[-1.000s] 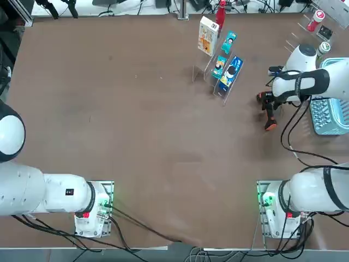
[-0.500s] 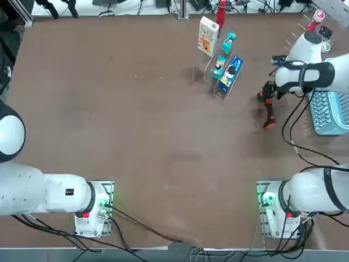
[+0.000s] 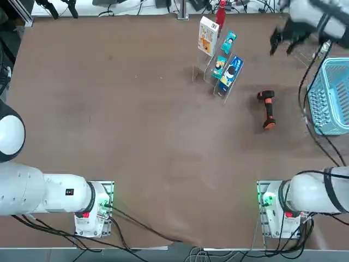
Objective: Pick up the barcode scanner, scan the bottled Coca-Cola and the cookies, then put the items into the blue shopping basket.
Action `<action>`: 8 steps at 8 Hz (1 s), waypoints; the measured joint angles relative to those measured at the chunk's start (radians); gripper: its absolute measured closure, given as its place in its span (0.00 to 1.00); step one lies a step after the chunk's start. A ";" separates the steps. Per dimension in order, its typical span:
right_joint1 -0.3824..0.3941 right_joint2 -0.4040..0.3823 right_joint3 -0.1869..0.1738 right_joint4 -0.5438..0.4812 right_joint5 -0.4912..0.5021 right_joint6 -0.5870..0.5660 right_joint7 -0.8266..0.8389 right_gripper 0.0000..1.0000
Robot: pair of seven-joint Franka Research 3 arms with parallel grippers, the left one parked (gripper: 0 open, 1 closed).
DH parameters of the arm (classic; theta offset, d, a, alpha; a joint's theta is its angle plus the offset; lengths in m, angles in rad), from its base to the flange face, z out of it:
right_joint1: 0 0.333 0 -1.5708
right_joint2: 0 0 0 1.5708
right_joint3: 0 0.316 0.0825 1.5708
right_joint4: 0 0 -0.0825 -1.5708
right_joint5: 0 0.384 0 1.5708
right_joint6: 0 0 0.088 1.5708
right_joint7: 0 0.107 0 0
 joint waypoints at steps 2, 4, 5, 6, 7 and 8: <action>0.090 0.101 0.004 0.271 0.002 -0.066 0.012 0.00; 0.194 0.312 0.005 0.518 0.000 -0.046 0.024 0.00; 0.223 0.426 0.005 0.632 0.000 -0.013 0.030 0.00; 0.233 0.507 0.004 0.708 -0.001 0.031 0.030 0.00; 0.239 0.550 0.005 0.747 0.000 0.071 0.029 0.00; 0.245 0.564 0.010 0.764 0.000 0.091 0.029 0.00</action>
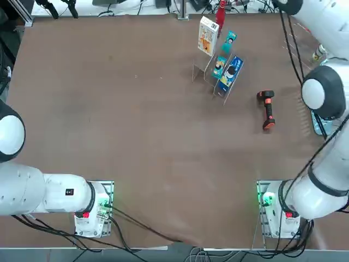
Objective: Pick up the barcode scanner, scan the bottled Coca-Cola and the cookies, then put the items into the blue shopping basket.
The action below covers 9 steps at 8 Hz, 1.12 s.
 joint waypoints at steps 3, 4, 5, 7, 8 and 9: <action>0.011 0.000 0.018 0.015 0.032 0.011 0.000 0.00; 0.012 0.002 0.018 0.015 0.040 0.021 0.000 0.00; 0.015 0.009 0.018 0.015 0.042 0.033 0.000 0.00; 0.022 0.033 0.018 0.015 0.042 0.063 0.000 0.00; 0.025 0.044 0.019 0.015 0.042 0.070 0.000 0.00; 0.031 0.053 0.019 0.015 0.042 0.072 0.000 0.00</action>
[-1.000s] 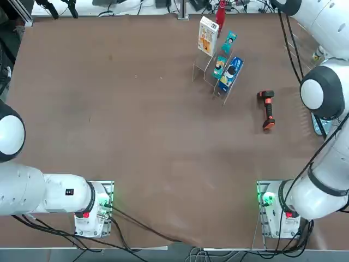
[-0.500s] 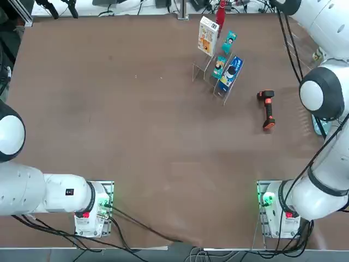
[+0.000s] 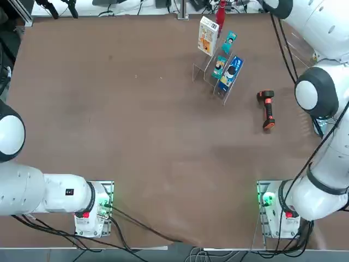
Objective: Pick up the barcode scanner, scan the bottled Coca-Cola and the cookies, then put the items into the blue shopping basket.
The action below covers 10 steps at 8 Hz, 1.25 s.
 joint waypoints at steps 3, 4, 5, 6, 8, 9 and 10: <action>0.006 0.012 0.000 0.000 -0.010 0.000 -0.001 0.03; 0.005 0.012 0.000 0.000 -0.018 -0.002 -0.001 0.03; 0.004 0.012 -0.001 0.000 -0.022 -0.007 -0.002 0.04; 0.004 0.012 -0.001 0.000 -0.022 -0.013 -0.002 0.06; 0.005 0.012 -0.001 0.000 -0.022 -0.021 -0.003 0.11; 0.005 0.013 -0.001 0.000 -0.022 -0.025 -0.004 0.17; 0.005 0.013 -0.001 -0.001 -0.022 -0.028 -0.004 0.41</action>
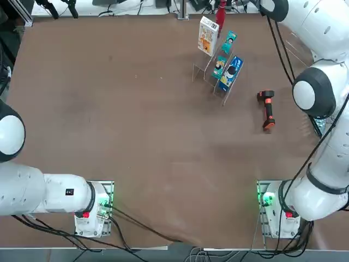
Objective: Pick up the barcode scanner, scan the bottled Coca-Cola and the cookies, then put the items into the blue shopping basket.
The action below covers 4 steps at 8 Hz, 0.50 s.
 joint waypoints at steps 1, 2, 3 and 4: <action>0.000 -0.001 -0.001 0.001 -0.007 0.000 0.000 0.62; 0.000 -0.001 -0.001 0.002 -0.008 -0.001 0.000 0.62; 0.000 -0.002 -0.001 0.002 -0.008 -0.001 0.000 0.62; 0.000 -0.002 -0.001 0.002 -0.008 -0.002 0.000 0.62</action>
